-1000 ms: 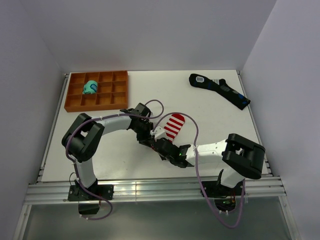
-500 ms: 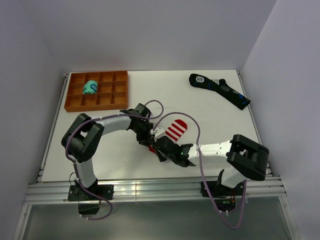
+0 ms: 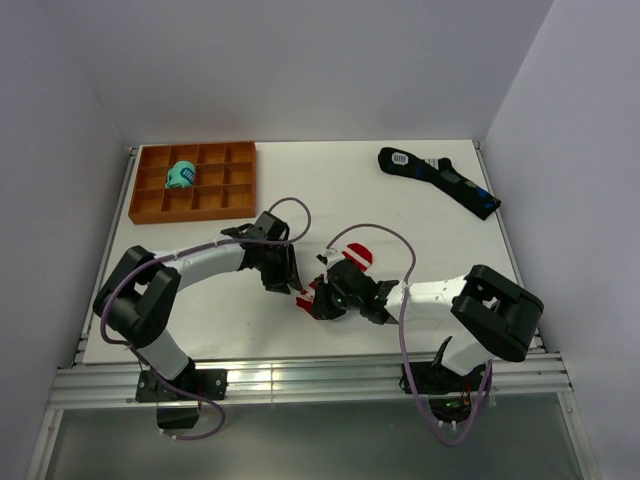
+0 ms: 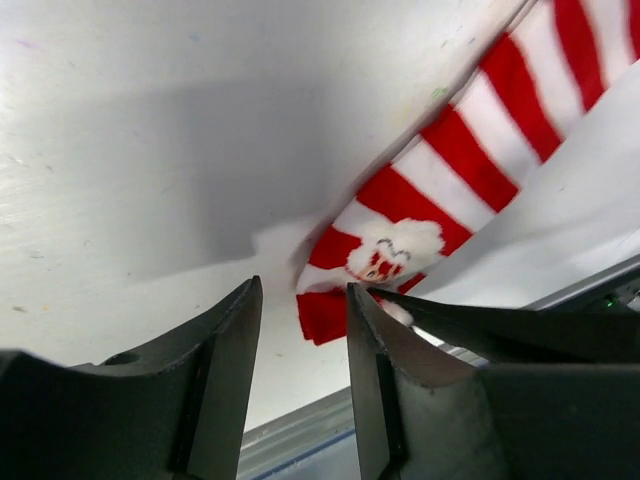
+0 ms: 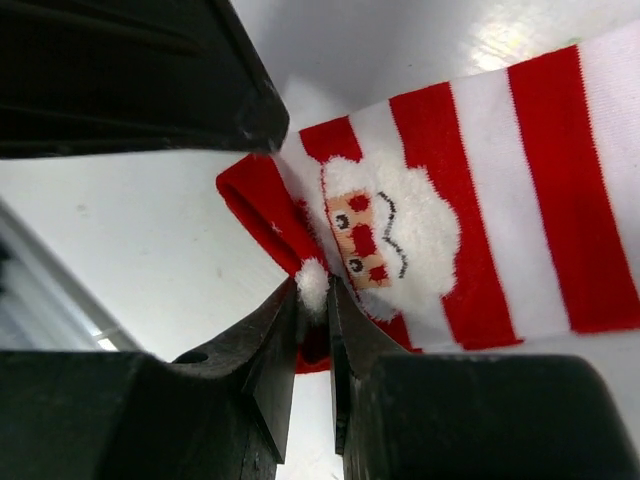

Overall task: Roll the socks
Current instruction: Roll the sock at the center of the board.

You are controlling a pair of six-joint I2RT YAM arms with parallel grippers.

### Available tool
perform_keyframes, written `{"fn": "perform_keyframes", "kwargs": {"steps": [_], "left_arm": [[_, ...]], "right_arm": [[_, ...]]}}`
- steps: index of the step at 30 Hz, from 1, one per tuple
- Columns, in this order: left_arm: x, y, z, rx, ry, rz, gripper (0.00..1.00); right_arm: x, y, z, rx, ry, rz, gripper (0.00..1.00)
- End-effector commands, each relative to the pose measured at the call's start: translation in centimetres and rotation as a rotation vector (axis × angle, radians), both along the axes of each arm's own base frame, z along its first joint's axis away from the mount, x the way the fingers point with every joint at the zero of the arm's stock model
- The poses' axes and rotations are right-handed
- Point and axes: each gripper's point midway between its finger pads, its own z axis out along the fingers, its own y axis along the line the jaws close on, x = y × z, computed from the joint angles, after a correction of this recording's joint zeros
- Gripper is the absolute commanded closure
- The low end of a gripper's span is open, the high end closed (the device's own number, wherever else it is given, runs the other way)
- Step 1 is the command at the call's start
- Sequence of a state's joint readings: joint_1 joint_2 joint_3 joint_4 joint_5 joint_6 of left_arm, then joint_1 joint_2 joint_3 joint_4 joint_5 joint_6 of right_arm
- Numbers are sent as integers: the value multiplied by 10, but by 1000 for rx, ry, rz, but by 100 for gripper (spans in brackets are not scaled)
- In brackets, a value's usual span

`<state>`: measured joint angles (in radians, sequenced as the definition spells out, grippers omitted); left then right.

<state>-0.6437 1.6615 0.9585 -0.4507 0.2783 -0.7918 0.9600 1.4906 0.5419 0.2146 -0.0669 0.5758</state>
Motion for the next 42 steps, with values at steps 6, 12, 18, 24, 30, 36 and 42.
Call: {"fn": "perform_keyframes", "kwargs": {"steps": [6,12,18,24,30,36,42], "left_arm": [[28,13,37,-38,-276,87,49],[22,24,36,-30,-375,93,48],[11,26,23,51,-428,82,48],[-5,11,17,-7,-489,22,34],[-16,1,27,-123,-570,-5,36],[-24,-2,34,-173,-600,-45,44],[-28,-7,26,-120,-603,-113,51]], "right_arm": [[-15,3,-8,188,293,1,76],[-19,-3,-14,262,466,-30,77],[-20,-12,-20,249,565,-89,76],[-24,-14,-20,250,658,-98,76],[-27,-19,-24,246,729,-121,76],[-29,-23,-28,267,786,-138,77],[-26,-25,-29,266,809,-154,77]]}}
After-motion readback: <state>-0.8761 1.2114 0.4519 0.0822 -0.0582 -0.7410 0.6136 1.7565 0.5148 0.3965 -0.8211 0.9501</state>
